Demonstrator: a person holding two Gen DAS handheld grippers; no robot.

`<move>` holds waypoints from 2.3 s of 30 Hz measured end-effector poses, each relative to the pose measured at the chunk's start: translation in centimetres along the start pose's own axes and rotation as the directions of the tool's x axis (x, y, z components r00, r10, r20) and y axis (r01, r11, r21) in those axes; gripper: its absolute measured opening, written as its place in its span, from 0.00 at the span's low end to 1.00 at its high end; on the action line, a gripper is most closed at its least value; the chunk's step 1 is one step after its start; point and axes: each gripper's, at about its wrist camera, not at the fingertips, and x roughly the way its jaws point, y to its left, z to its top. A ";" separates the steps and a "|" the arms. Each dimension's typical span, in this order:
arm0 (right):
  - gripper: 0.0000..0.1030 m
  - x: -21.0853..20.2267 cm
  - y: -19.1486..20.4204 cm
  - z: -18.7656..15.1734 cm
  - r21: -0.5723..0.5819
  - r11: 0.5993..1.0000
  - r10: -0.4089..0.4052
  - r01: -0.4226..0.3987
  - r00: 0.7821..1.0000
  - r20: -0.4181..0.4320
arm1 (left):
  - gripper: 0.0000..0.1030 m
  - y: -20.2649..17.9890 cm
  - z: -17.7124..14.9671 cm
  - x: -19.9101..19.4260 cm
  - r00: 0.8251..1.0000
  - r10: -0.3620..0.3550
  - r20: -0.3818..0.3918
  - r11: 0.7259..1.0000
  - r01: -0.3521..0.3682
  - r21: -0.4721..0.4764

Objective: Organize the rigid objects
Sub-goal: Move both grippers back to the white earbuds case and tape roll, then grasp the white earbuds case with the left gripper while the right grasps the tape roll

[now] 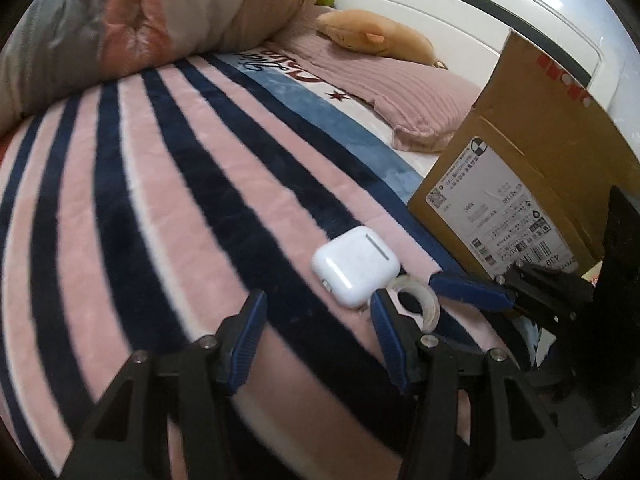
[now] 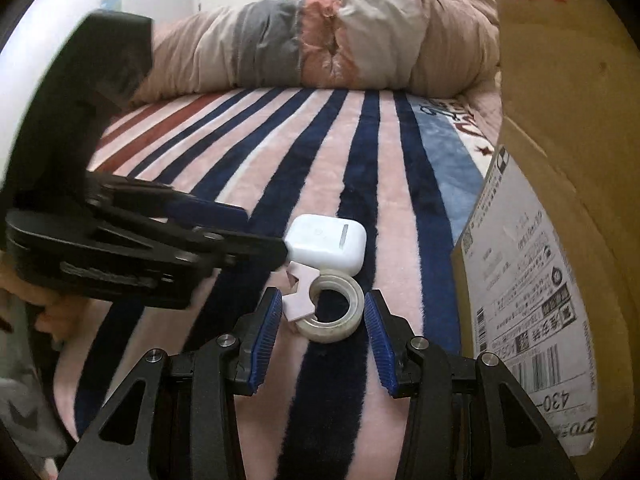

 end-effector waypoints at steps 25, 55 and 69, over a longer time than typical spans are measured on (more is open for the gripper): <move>0.32 -0.8 -0.3 -1.5 0.029 0.999 0.029 -0.029 0.999 0.015 | 0.35 -0.5 0.9 0.9 0.997 -0.076 0.021 0.996 0.075 0.038; 0.26 -1.1 0.5 -1.3 0.027 0.998 0.062 -0.063 0.998 0.028 | 0.50 0.6 0.1 -0.4 0.999 0.005 0.035 0.999 -0.003 -0.041; 0.26 -0.2 0.4 -0.6 0.014 0.999 0.052 -0.052 0.998 0.024 | 0.39 0.7 0.1 -0.5 0.998 0.056 0.019 0.996 -0.054 -0.066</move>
